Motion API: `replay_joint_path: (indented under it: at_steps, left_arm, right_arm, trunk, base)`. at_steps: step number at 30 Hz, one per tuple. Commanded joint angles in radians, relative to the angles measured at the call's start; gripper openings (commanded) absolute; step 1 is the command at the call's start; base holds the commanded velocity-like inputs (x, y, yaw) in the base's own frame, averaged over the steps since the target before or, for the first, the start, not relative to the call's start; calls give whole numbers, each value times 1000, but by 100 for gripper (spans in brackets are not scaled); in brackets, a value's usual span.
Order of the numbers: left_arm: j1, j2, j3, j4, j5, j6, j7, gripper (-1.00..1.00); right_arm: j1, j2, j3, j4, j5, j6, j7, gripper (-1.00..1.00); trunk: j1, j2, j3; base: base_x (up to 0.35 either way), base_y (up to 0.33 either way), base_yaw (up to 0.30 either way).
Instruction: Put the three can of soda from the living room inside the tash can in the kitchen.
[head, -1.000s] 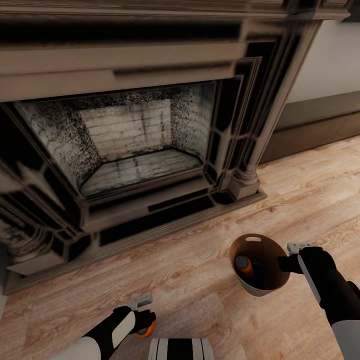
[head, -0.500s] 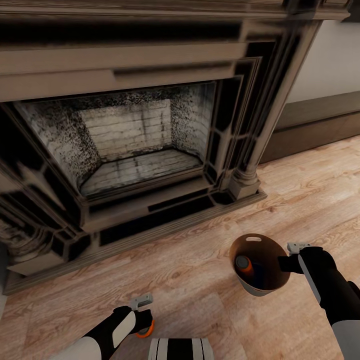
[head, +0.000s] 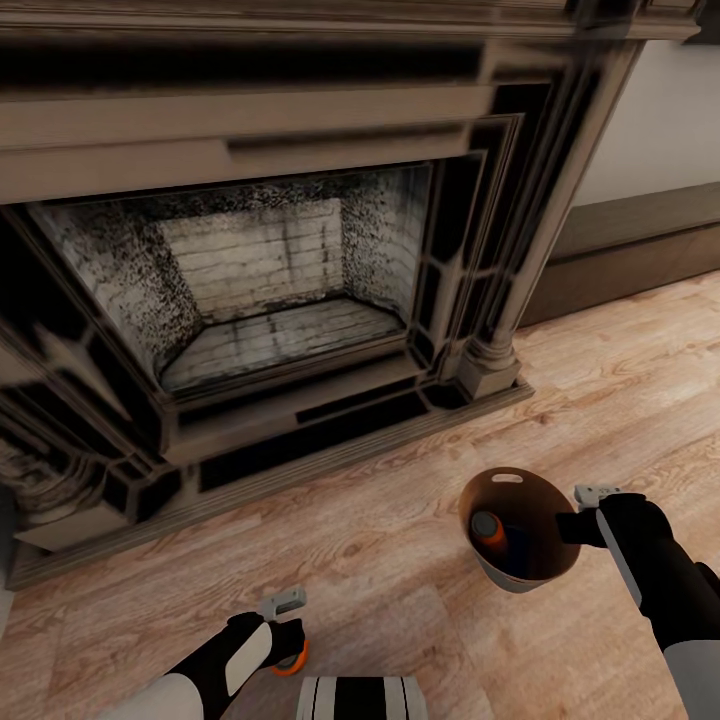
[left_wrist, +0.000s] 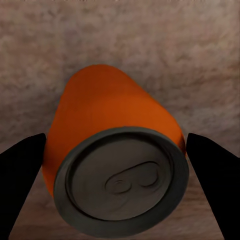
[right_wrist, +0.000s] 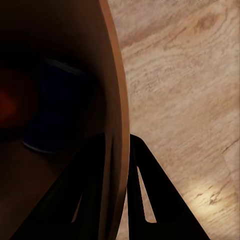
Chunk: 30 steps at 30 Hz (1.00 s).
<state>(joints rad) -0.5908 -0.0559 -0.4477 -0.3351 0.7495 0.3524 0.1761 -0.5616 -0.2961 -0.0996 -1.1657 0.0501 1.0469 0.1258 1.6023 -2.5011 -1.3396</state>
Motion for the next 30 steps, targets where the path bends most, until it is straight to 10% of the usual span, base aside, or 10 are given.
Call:
replay_joint_path:
  at_steps: [1,30]
  left_arm:
    - [0,0,0,0,-4,1,0,-100]
    - [3,1,-1,0,-7,-2,1,-100]
  right_arm:
    - [0,0,0,0,-9,0,5,-100]
    - [-1,5,29,10,-9,0,5,-100]
  trunk:
    - [0,0,0]
    - [0,0,0]
  base:
    - [0,0,0]
    - [0,0,0]
